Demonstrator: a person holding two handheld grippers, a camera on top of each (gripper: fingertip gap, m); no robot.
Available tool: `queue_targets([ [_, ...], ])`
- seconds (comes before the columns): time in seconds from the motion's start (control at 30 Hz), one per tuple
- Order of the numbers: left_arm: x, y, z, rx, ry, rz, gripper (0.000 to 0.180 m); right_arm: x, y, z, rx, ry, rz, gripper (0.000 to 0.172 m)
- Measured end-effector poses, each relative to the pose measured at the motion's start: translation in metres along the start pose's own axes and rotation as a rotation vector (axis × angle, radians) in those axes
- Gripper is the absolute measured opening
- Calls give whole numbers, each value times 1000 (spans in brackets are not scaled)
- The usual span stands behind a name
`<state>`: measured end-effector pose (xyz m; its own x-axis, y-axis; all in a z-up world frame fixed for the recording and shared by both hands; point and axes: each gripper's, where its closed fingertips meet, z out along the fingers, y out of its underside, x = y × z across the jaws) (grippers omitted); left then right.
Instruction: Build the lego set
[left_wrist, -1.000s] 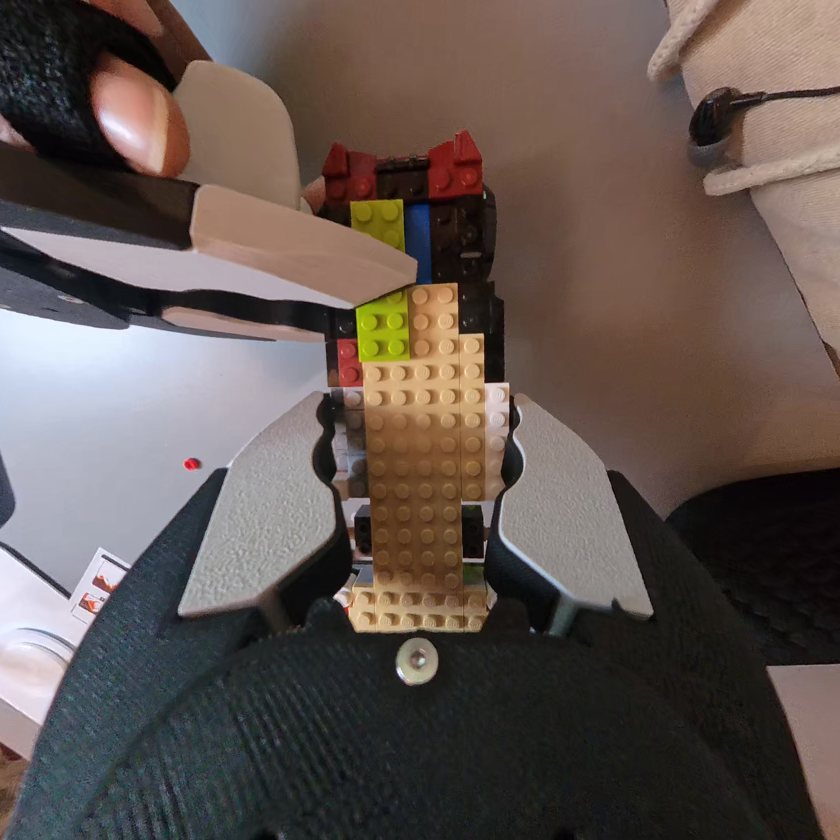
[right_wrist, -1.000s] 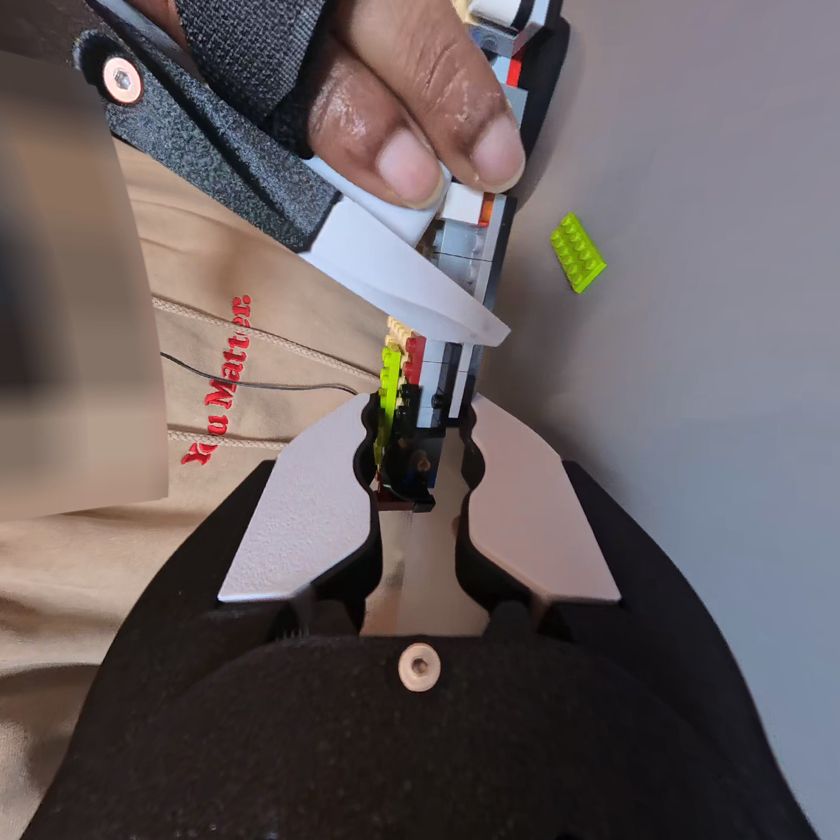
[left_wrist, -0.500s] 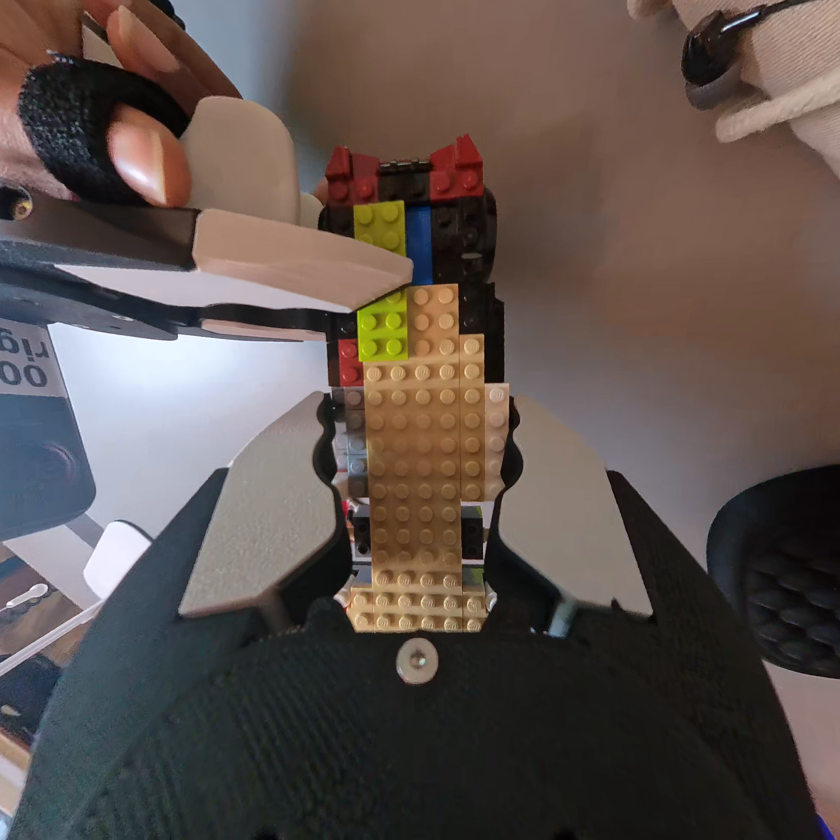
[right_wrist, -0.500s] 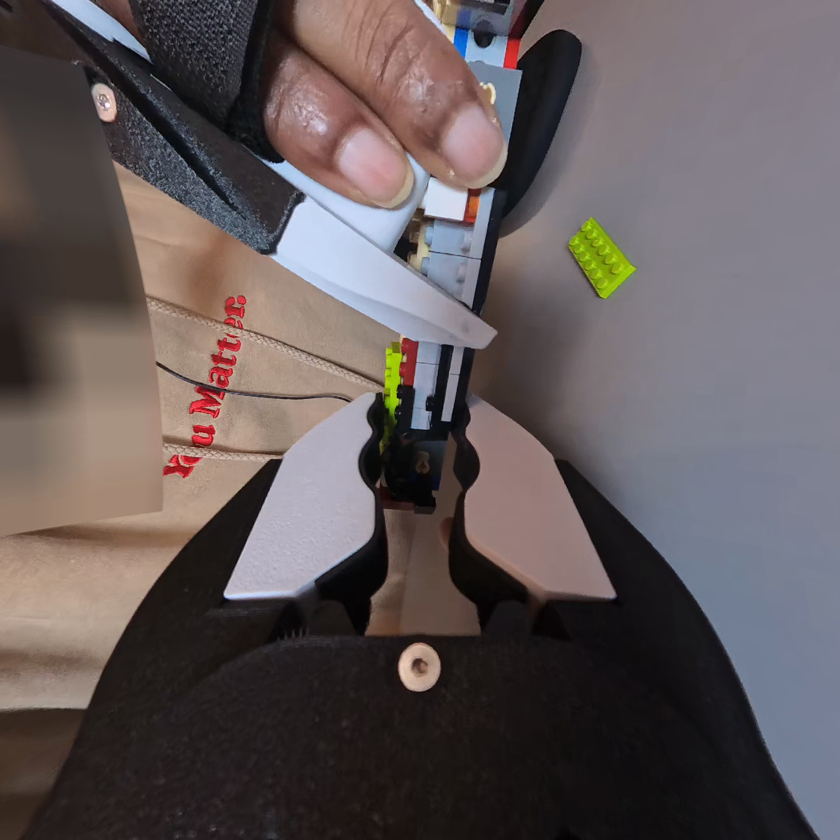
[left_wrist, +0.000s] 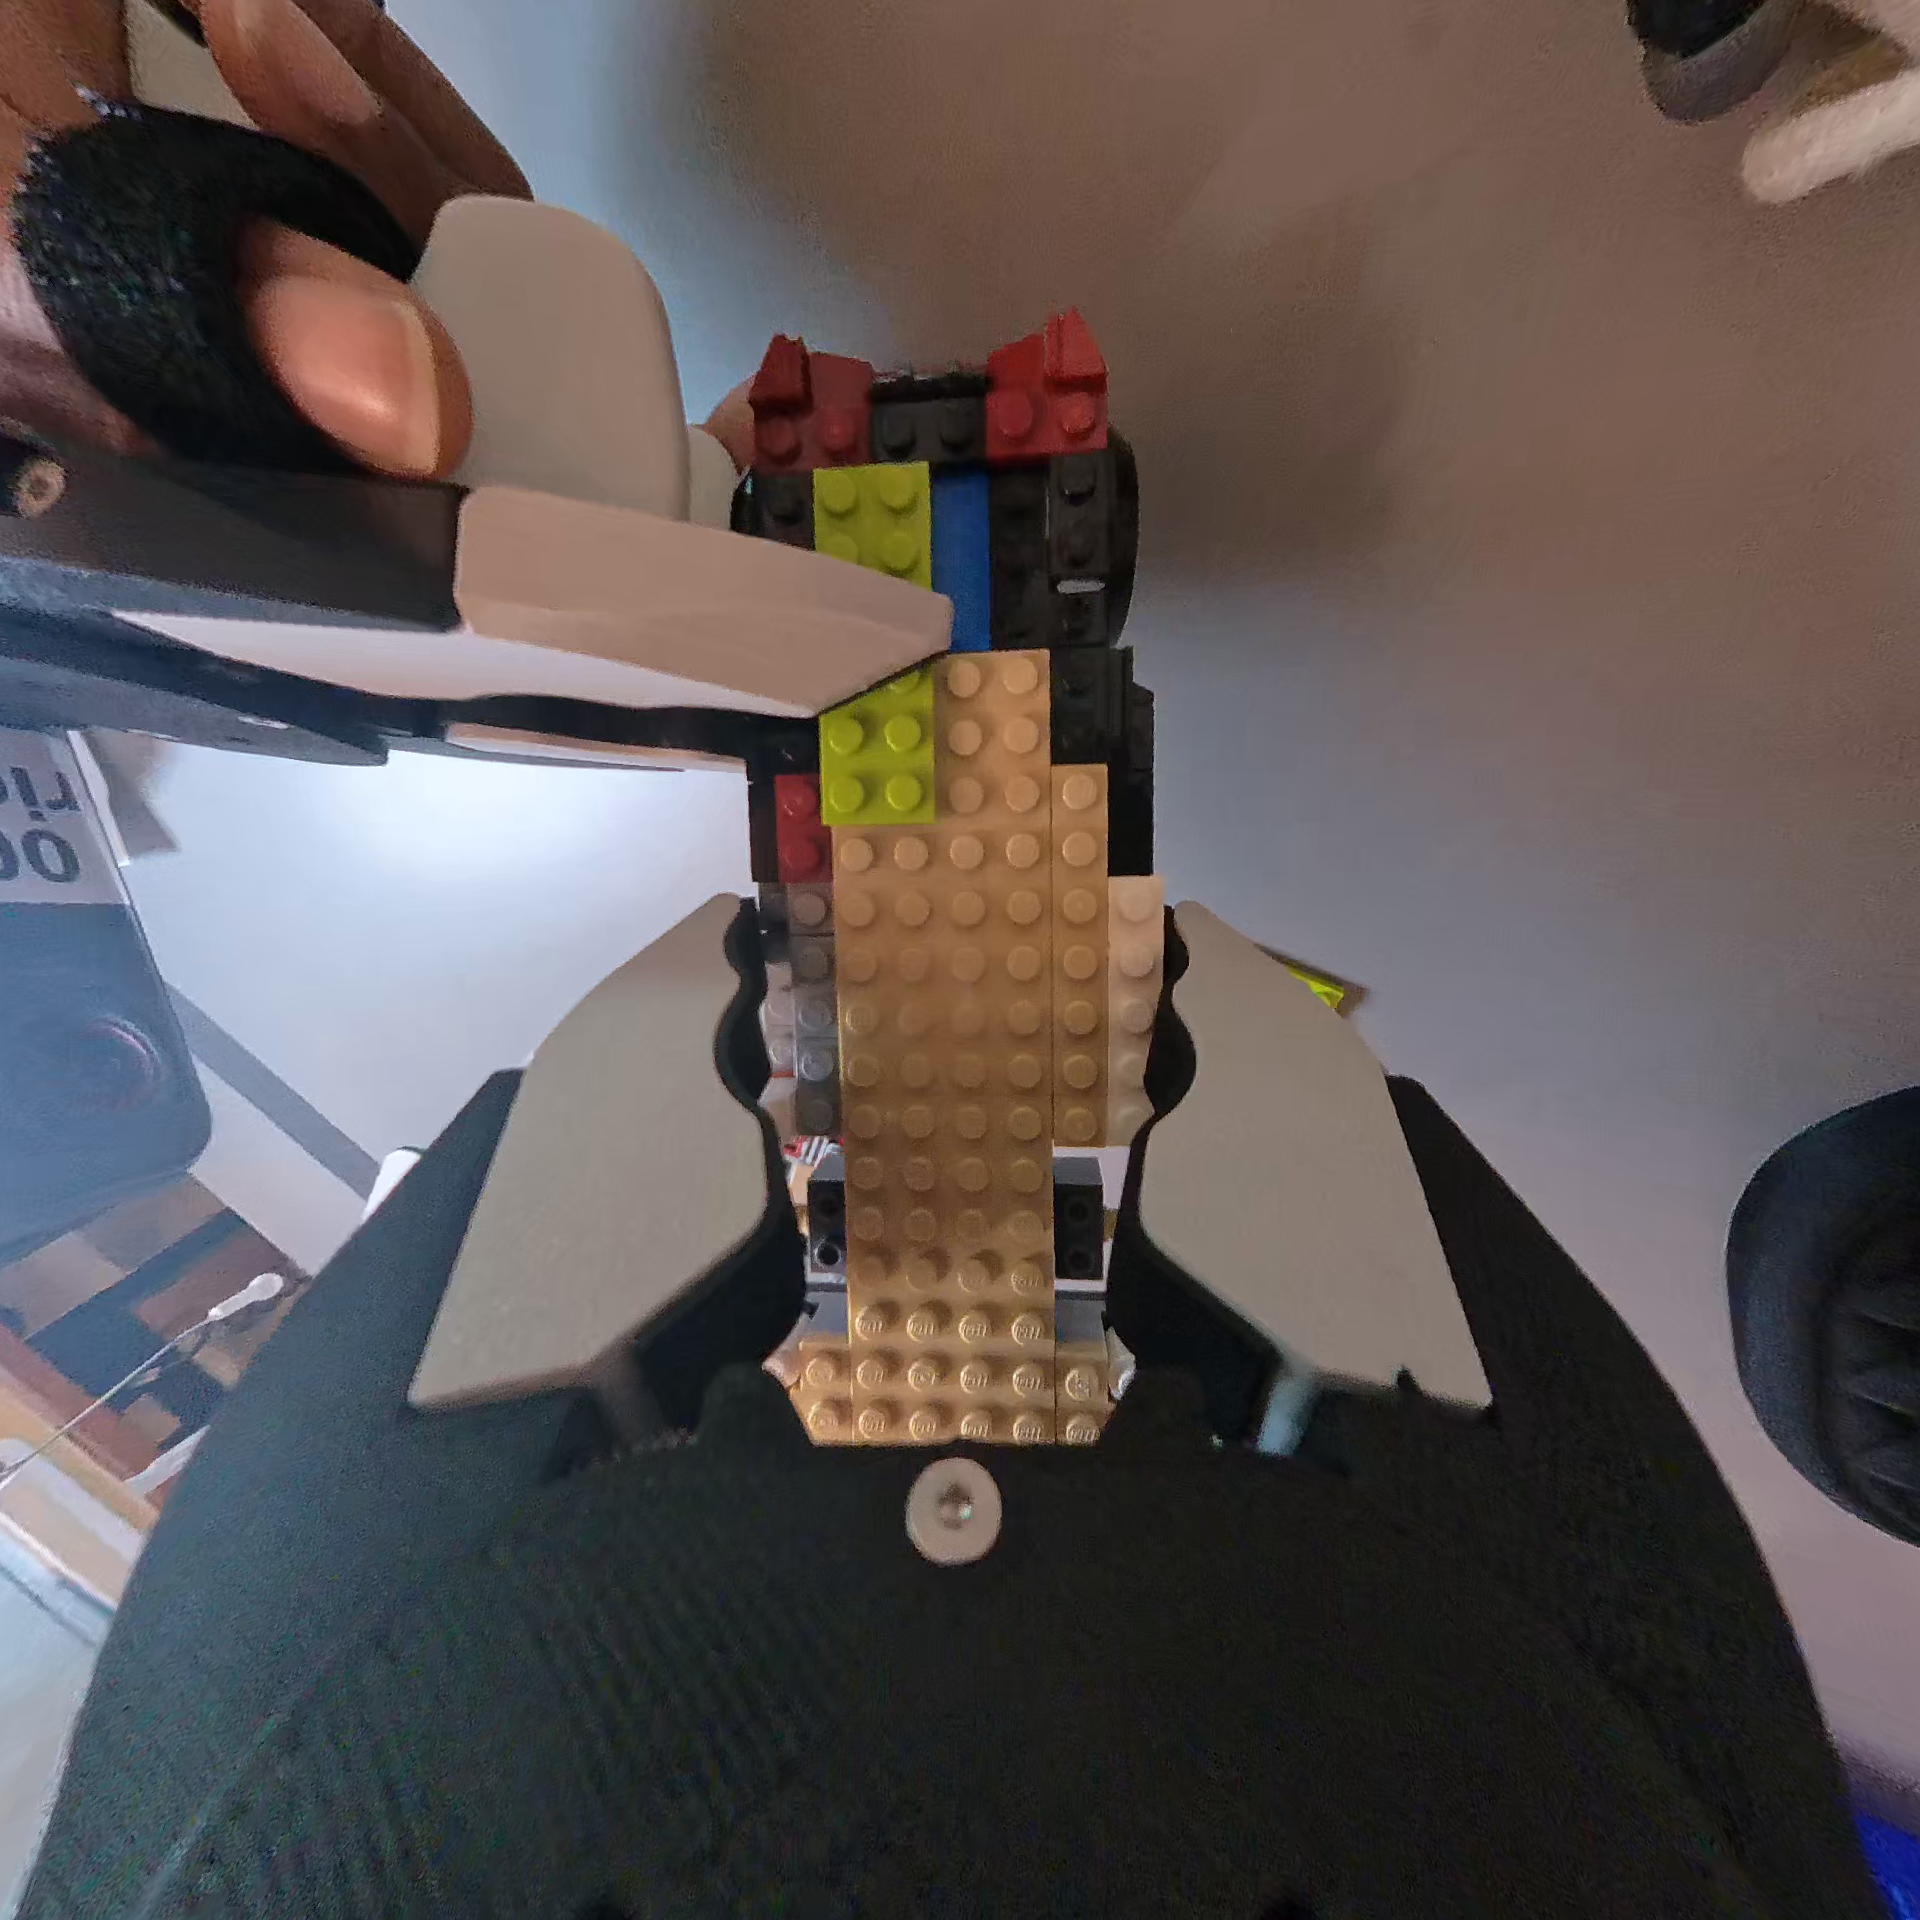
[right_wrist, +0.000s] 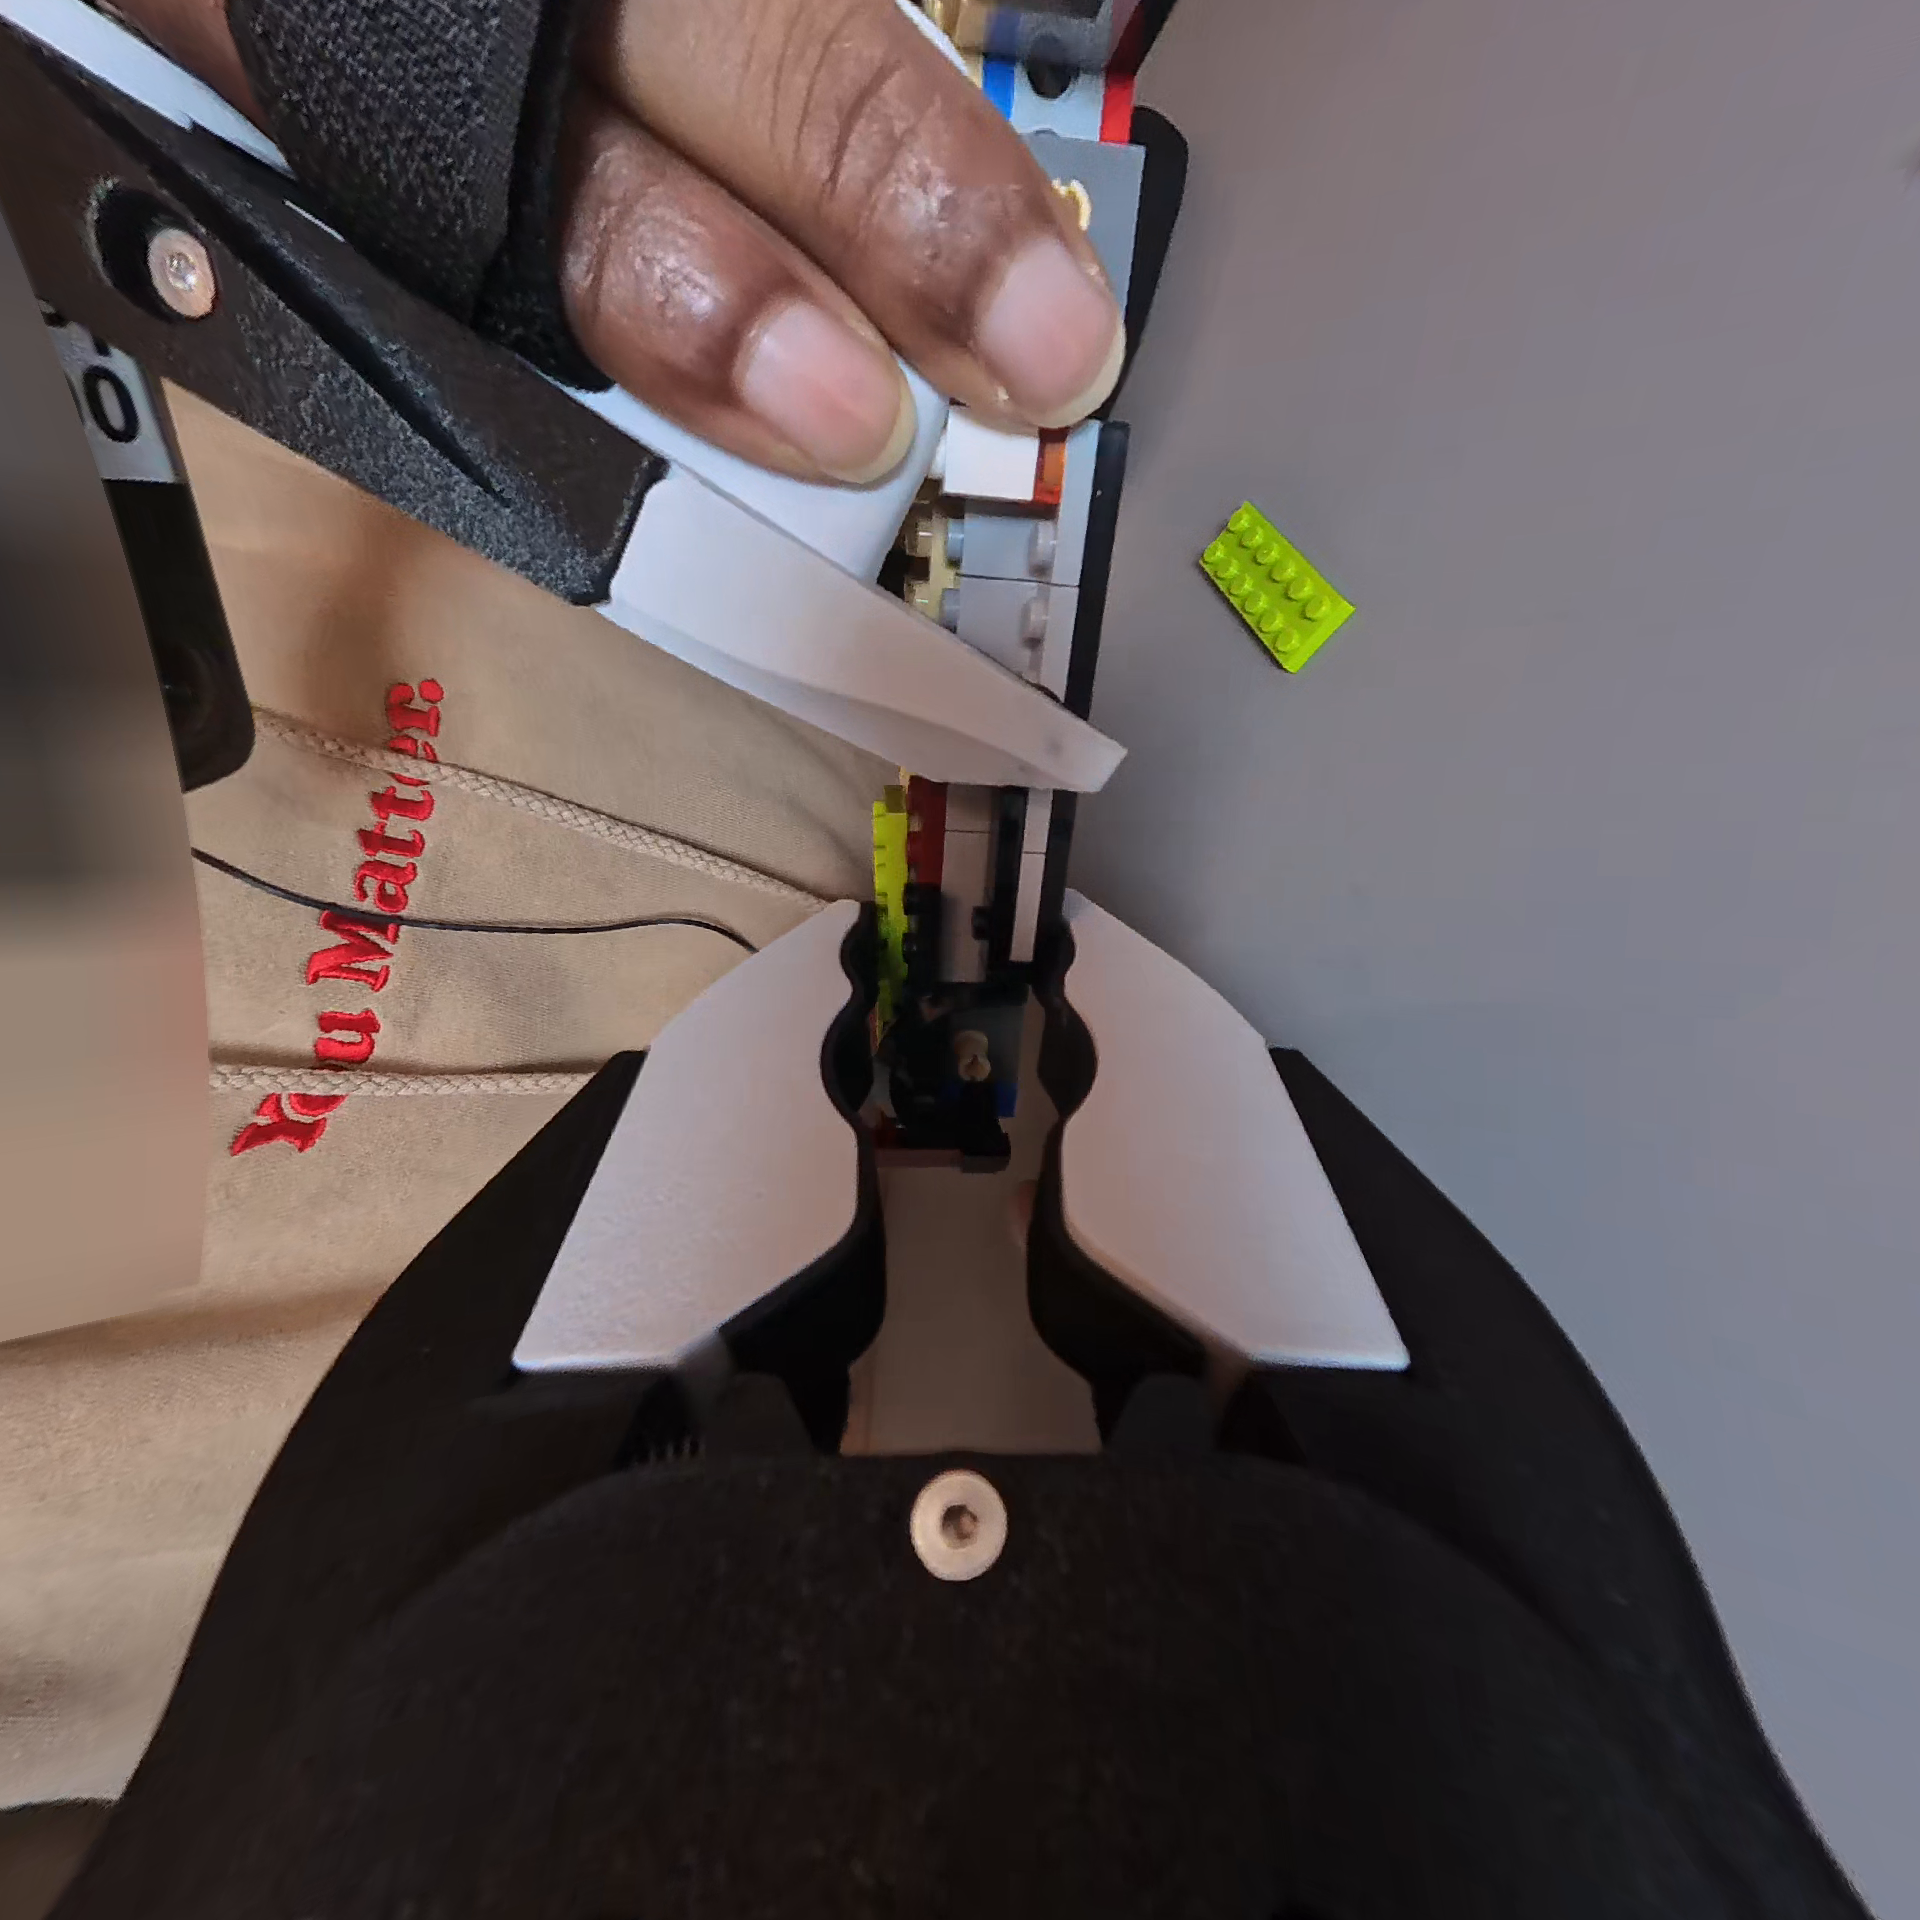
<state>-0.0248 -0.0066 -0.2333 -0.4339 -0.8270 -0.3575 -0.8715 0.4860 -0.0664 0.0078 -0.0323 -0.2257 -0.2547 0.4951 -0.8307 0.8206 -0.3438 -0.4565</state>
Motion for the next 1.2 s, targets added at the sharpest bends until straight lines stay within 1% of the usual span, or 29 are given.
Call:
queue_targets([
  [0.13,-1,4,2,-40,-29,38,72,5,-1,1,7,50,-10,28],
  [0.2,-1,3,3,-35,-34,42,72,5,0,1,5,53,-10,28],
  [0.37,-7,4,0,-44,-87,54,72,2,-4,-4,13,88,-100,31],
  [0.47,-12,6,-3,-67,-116,67,72,-3,-7,-8,18,93,-147,41],
  [0.57,-14,6,-4,-71,-121,63,73,0,-12,-9,40,126,-156,45],
  [0.63,-13,1,-3,-57,-117,70,73,2,-19,-11,73,142,-156,44],
  [0.7,-14,-2,-3,-68,-128,83,73,2,-21,-13,64,157,-179,40],
  [0.77,-16,-1,-3,-78,-133,85,73,0,-21,-13,53,175,-204,33],
  [1.0,-22,0,-6,-117,-179,108,72,2,-20,-14,37,250,-263,37],
  [1.2,-24,3,-6,-141,-197,123,72,2,-21,-14,61,264,-266,32],
])
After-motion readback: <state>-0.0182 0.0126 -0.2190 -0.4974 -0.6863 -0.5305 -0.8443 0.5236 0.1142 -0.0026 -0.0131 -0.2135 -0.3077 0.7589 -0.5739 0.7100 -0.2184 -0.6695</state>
